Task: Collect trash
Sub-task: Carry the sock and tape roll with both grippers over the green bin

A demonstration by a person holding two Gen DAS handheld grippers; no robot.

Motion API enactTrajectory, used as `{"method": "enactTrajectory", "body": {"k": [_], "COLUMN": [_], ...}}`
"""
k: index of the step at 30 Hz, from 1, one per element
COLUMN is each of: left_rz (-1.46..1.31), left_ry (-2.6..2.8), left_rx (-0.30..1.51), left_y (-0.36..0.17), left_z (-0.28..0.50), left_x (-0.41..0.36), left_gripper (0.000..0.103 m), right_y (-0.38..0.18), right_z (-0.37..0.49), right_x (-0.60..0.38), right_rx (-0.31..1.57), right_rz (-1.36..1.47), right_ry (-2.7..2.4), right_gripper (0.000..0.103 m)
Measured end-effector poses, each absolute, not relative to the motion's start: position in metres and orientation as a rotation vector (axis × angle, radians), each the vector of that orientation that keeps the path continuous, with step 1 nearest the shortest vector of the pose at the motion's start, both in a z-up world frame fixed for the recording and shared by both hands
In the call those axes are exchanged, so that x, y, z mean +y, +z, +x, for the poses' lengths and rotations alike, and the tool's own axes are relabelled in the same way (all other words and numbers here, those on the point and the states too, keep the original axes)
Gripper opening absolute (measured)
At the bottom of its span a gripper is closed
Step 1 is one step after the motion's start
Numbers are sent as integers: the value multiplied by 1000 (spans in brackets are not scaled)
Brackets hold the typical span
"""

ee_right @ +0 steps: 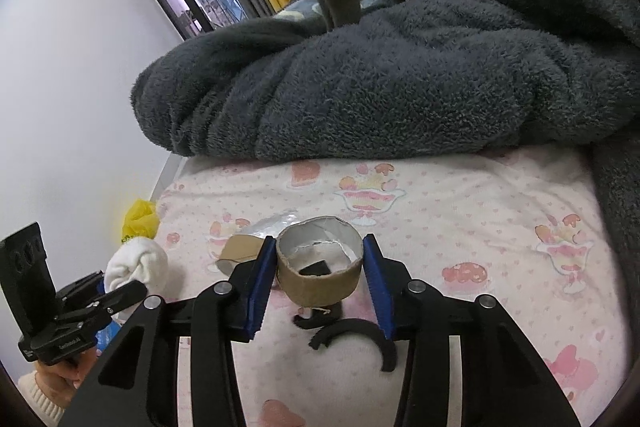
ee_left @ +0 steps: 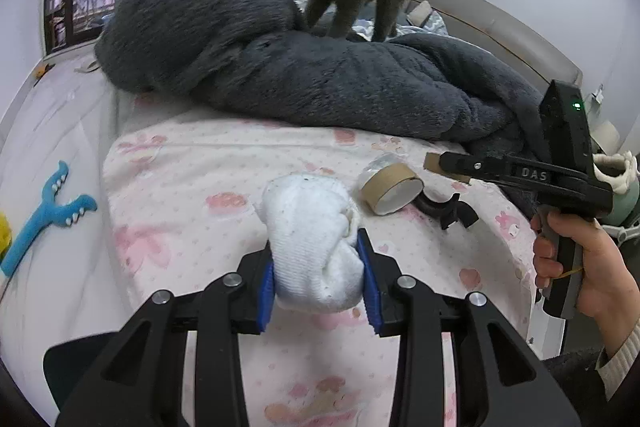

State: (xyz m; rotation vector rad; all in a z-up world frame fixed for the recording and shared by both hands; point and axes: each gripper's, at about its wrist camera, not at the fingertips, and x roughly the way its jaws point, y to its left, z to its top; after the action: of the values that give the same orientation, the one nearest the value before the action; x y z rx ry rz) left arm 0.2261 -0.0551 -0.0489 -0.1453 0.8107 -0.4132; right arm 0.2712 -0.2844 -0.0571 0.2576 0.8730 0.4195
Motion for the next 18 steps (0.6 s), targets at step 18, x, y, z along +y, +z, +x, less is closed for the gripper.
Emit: {"method": "enactTrajectory", "body": {"k": [18], "left_rz": [-138], "left_ry": [-279], "left_rx": [820], "left_y": [-58], "left_z": [172], "left_x": [-6], "left_gripper": [39], "right_y": [-47], "right_z": [224], "right_x": [-226], "right_rx": [816], "right_rz": [209], "right_ry": [511], "right_gripper": [44]}}
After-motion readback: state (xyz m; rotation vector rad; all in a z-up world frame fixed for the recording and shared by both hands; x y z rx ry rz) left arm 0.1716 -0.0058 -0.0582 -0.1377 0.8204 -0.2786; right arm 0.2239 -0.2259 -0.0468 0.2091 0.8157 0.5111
